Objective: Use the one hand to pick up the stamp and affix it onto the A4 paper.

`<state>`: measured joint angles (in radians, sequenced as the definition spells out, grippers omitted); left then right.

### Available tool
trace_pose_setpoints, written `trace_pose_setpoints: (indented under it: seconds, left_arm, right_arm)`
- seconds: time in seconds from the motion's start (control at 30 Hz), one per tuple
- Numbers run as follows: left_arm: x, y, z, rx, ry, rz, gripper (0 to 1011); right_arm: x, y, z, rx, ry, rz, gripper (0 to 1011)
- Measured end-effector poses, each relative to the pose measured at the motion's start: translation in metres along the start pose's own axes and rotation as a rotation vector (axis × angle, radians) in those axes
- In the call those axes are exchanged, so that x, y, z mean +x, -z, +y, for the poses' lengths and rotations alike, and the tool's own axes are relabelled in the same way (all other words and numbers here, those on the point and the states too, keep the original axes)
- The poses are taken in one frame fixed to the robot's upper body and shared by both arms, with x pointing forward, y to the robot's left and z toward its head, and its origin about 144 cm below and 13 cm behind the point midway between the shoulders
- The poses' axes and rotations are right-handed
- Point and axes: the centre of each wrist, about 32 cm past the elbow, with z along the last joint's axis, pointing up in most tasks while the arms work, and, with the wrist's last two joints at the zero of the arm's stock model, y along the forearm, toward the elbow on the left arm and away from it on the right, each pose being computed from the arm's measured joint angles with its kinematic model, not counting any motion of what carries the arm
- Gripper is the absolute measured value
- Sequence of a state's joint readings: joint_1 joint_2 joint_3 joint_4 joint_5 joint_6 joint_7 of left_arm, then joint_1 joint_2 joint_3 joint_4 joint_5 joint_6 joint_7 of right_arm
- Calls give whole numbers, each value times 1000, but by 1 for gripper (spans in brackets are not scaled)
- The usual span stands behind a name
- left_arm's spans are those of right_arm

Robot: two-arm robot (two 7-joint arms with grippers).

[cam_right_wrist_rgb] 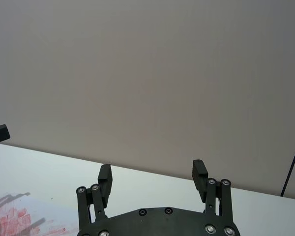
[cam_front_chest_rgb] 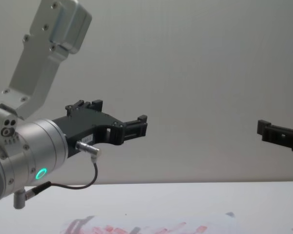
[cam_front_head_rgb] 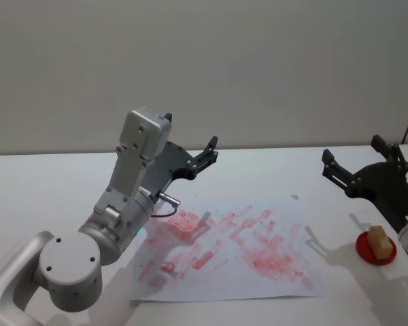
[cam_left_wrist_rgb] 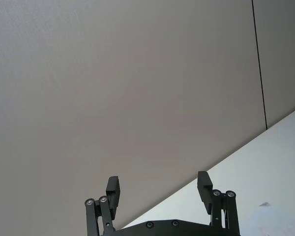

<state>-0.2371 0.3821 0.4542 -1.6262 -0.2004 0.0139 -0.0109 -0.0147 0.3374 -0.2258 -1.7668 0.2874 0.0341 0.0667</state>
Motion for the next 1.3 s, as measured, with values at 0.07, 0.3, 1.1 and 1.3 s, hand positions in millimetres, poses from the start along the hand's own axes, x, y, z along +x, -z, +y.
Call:
trace_pose_setpoints:
  seconds: [0.07,0.3,1.1,1.3]
  left_arm:
    - [0,0,0,0,0,0,1001]
    - [0,0,0,0,0,0,1001]
    - [0,0,0,0,0,0,1001]
    - [0,0,0,0,0,0,1001]
  right_arm:
    - [0,0,0,0,0,0,1001]
    - [0,0,0,0,0,0,1001]
    - [0,0,0,0,0,0,1001]
    - [0,0,0,0,0,0,1001]
